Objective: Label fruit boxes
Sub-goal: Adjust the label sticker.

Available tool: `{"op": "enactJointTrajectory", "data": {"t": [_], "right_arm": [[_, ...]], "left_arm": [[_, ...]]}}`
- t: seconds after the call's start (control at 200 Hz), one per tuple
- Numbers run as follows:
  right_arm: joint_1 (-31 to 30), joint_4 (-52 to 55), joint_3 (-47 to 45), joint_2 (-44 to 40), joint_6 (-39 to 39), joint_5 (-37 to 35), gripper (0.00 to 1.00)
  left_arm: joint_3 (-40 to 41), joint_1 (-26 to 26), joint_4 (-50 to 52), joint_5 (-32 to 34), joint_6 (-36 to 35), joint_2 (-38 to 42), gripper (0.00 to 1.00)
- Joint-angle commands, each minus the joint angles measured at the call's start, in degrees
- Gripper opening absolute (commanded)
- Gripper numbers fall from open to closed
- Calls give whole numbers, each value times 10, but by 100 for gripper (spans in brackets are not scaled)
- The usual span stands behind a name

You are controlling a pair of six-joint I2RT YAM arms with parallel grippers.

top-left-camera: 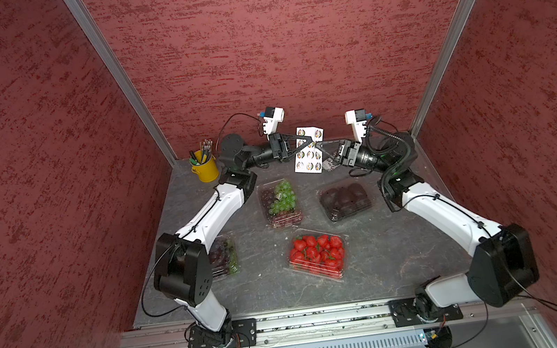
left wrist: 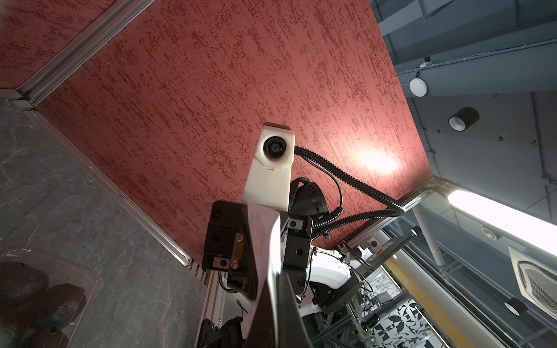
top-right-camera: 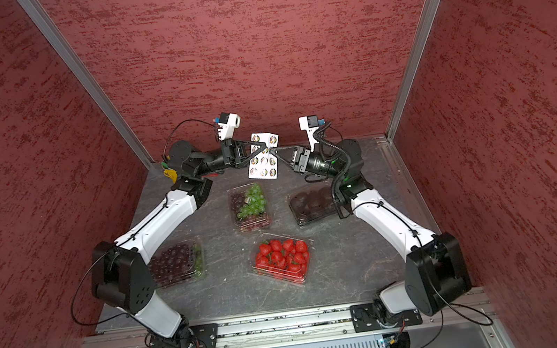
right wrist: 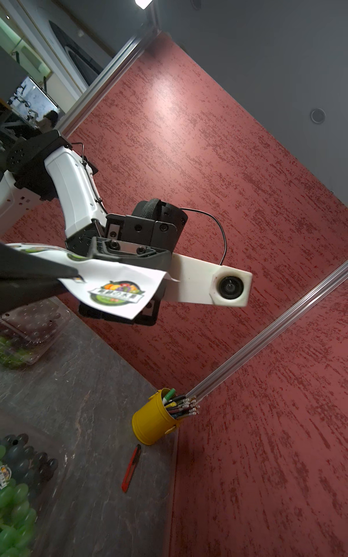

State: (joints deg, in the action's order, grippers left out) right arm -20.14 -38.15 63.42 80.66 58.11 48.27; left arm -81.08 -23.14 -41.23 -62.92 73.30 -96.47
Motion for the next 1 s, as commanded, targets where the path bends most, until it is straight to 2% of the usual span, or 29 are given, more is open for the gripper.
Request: {"op": "enactJointTrajectory", "data": {"t": [0.0,0.341,0.997], "right_arm": [[-2,-41,-1,-18,13,12,0],[-2,-47,-3,-22,16,12,0],[-2,-30,-2,-14,6,11,0]], "left_arm": [[7,-2,-3,-8,-4,-7,0],[6,-7,22,-10,-24,-7,0],[-21,-27,22,-9,-20,-5,0]]}}
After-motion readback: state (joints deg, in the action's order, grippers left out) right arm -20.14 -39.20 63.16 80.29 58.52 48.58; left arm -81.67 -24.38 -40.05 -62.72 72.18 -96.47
